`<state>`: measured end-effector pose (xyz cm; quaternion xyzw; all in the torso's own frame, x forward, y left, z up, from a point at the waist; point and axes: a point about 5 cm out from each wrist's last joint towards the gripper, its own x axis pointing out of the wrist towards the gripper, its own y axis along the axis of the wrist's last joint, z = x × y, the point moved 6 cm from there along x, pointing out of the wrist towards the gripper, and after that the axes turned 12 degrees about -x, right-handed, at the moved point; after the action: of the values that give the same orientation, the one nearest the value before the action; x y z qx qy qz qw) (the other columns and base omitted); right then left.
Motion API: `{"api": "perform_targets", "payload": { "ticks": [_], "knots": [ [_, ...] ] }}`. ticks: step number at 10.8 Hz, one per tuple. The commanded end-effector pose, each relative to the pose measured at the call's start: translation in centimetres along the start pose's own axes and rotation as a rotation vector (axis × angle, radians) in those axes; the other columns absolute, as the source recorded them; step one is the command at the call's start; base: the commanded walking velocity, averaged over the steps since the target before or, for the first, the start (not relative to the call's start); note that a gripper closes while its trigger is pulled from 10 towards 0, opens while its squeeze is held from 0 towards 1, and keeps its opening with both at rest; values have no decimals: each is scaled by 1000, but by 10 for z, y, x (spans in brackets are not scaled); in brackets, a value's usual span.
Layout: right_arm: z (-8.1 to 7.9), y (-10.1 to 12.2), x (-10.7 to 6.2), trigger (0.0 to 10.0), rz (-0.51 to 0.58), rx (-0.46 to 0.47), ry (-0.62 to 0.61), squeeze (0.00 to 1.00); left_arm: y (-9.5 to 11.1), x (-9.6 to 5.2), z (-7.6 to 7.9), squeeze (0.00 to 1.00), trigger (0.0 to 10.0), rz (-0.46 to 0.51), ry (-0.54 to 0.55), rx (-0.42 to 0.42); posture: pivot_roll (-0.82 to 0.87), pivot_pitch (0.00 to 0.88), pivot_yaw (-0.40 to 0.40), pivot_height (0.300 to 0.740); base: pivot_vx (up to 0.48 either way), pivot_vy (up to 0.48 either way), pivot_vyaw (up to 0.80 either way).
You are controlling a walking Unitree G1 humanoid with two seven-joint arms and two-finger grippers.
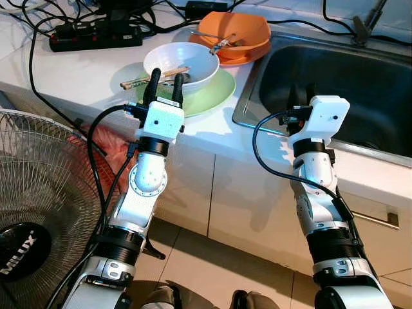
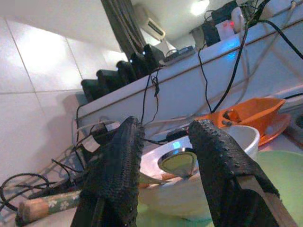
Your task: Kitchen organization
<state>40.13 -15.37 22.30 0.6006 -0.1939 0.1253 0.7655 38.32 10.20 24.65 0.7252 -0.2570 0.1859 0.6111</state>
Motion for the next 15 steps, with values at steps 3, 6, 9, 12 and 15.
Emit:
{"api": "perform_targets", "payload": {
  "ticks": [3, 6, 9, 12, 15],
  "knots": [
    [-1, -2, -2, 10000, -4, -13, 4, 0, -9, 0, 5, 0, 10000, -45, -30, -49, 14, 134, 8, 740, 0, 0, 0],
    [-1, -2, -1, 10000, -4, -12, 5, 0, -12, -1, 12, 0, 10000, -59, -57, -69, 15, 132, 8, 740, 0, 0, 0],
    [-1, -2, -1, 10000, -7, -15, 2, 0, -12, -1, 12, 0, 7294, -61, -58, -76, 14, 139, 6, 740, 0, 0, 0],
    [0, -3, -1, 10000, -10, -17, 0, 0, -11, 0, 10, 0, 0, -56, -51, -67, 13, 140, 5, 740, 0, 0, 0],
    [0, -3, -1, 10000, -12, -17, 1, 0, -9, 1, 9, 0, 0, -47, -50, -60, 18, 142, 2, 740, 0, 0, 0]
  ]
}}
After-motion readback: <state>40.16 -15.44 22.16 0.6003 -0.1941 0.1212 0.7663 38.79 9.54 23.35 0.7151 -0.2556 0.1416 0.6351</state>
